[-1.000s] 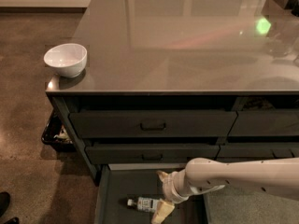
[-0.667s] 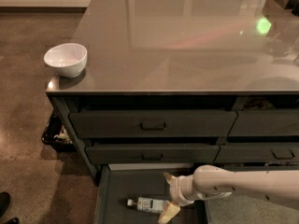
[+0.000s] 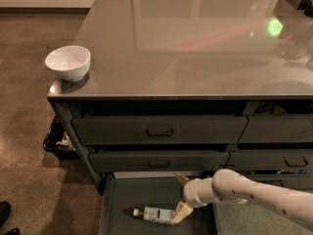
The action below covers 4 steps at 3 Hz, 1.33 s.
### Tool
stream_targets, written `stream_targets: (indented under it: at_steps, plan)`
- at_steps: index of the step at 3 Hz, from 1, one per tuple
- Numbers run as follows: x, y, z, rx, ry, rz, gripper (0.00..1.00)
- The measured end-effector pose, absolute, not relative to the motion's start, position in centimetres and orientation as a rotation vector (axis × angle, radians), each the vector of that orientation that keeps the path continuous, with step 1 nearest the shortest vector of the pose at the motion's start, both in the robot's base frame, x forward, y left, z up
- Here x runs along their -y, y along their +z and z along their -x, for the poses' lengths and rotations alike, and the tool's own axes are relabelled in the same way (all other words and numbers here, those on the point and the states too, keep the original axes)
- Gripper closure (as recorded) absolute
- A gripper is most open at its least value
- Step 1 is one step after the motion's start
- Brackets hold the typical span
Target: Pick blue plastic bottle from bottom drawer and place on counter
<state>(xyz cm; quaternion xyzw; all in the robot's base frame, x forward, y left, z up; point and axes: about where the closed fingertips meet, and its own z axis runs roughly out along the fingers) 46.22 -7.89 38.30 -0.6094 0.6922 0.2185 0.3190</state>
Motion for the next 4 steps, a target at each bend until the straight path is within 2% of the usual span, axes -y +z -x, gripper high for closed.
stream_targets:
  at_steps: [2,4]
  plan:
    - [7.7,35.7,-46.1,-1.843,0.578,1.611,0.0]
    - [6.6,27.4,-46.0,-1.866,0.553,1.663,0.0]
